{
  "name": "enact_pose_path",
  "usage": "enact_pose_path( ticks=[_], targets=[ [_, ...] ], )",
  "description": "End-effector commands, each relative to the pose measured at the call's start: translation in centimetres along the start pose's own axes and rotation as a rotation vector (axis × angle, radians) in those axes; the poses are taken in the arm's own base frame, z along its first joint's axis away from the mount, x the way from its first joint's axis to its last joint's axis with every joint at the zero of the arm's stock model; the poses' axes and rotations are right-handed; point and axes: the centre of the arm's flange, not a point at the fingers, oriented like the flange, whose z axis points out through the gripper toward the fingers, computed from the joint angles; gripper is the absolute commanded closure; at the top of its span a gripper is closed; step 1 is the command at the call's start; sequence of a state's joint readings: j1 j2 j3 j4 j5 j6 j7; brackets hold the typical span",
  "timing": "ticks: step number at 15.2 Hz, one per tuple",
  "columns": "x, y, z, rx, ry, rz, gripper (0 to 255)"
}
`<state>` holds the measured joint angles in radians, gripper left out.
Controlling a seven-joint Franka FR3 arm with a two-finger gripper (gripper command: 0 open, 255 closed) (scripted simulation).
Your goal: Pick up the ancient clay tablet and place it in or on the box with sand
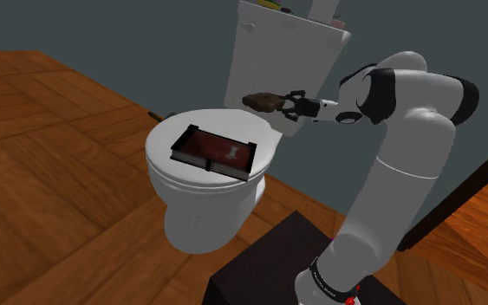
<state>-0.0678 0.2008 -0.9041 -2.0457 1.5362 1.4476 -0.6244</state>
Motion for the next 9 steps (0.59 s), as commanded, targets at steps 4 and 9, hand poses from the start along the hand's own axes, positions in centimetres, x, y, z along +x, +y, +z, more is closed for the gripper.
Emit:
enact_pose_path(
  ticks=[4, 9],
  targets=[
    [-6.0, -0.4, 3.3, 0.000, -0.001, 0.000, 255],
    [-11.6, -0.9, 6.7, 0.000, -0.001, 0.000, 255]
  ],
)
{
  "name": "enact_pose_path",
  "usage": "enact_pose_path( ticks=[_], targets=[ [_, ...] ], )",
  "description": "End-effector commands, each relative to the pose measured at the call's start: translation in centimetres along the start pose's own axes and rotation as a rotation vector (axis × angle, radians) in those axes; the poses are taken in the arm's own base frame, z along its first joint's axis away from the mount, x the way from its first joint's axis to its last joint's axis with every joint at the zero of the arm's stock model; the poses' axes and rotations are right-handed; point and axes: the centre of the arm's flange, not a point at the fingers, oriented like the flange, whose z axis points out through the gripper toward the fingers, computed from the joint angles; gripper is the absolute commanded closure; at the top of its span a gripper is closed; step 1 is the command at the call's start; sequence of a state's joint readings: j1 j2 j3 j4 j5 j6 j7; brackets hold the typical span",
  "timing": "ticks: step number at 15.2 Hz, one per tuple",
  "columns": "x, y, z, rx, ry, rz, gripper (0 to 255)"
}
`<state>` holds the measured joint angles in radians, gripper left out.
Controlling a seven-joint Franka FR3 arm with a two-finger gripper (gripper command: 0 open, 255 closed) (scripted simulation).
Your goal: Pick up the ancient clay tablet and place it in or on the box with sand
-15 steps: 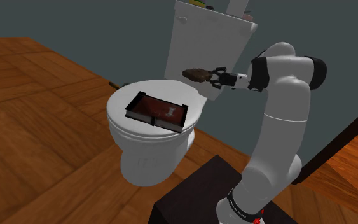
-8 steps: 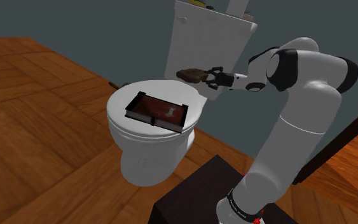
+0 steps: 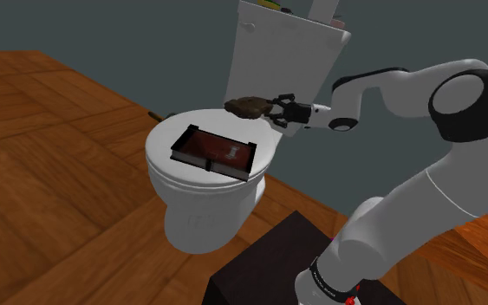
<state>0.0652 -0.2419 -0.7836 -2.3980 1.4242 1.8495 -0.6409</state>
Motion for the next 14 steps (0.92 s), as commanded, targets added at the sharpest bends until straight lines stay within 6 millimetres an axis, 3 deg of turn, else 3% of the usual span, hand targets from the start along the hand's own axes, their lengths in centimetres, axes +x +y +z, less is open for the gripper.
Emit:
enact_pose_path(
  ticks=[1, 14],
  targets=[
    [-2.4, -0.1, 1.3, -0.001, 0.001, -0.002, 255],
    [-16.7, -1.3, 9.8, -0.001, 0.001, -0.002, 255]
  ],
)
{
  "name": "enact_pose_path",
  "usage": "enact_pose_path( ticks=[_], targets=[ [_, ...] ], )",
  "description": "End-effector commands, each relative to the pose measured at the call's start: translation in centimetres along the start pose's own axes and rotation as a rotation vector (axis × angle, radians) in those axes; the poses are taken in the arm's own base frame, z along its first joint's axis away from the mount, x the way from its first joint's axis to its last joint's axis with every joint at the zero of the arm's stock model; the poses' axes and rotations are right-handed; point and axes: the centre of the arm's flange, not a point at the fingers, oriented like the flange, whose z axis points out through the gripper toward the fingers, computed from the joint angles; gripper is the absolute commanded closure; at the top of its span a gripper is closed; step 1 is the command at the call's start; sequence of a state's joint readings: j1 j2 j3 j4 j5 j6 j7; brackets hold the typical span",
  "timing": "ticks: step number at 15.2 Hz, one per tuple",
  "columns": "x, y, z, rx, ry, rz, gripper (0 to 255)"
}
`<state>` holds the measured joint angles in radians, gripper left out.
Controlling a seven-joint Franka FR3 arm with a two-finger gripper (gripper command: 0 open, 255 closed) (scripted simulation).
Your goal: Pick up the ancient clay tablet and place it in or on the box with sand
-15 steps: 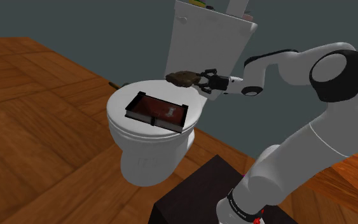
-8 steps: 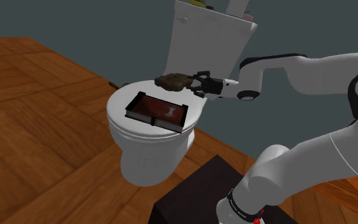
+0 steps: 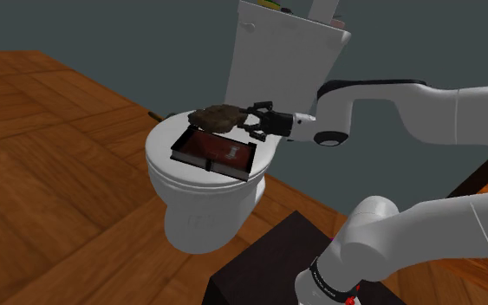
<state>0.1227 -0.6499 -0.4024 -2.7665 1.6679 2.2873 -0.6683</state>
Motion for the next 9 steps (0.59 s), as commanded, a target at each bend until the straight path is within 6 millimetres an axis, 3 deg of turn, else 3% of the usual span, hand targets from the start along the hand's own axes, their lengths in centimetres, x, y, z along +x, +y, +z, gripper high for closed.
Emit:
enact_pose_path(
  ticks=[1, 9],
  targets=[
    [-1.0, 0.4, 0.6, 0.001, 0.002, 0.000, 255],
    [-1.0, 4.6, 1.1, 0.001, 0.002, 0.000, 255]
  ],
)
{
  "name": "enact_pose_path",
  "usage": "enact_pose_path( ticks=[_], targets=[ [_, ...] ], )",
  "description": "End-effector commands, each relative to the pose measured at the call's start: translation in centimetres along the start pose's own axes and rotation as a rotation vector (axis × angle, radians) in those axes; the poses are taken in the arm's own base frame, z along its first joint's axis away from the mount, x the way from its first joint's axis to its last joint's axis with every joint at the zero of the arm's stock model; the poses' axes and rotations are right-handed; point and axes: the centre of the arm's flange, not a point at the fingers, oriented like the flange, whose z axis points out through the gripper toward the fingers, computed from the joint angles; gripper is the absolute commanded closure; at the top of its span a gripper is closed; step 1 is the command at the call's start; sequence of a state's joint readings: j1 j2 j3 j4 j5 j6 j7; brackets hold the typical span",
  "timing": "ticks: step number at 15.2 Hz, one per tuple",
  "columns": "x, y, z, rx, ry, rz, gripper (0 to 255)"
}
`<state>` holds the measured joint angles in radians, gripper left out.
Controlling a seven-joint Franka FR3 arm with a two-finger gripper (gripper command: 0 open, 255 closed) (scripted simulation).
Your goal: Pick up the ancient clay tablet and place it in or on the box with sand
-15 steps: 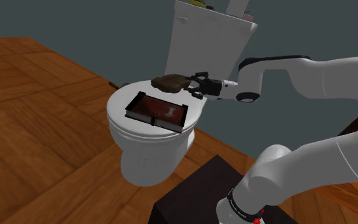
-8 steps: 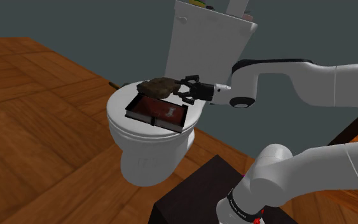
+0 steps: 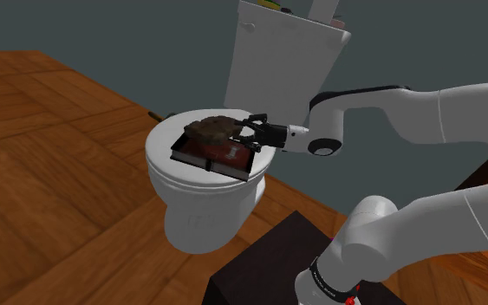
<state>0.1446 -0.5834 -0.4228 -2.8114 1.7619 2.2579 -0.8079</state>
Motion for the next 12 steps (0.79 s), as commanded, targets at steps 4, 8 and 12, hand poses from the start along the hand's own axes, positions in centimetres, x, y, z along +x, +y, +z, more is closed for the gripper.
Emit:
enact_pose_path(
  ticks=[4, 8, 12],
  targets=[
    [0.0, 2.7, 0.4, 0.002, 0.001, -0.001, 255],
    [0.0, 3.2, 0.4, 0.002, 0.001, -0.001, 255],
    [0.0, 3.2, 0.4, 0.002, 0.001, -0.001, 255]
  ],
)
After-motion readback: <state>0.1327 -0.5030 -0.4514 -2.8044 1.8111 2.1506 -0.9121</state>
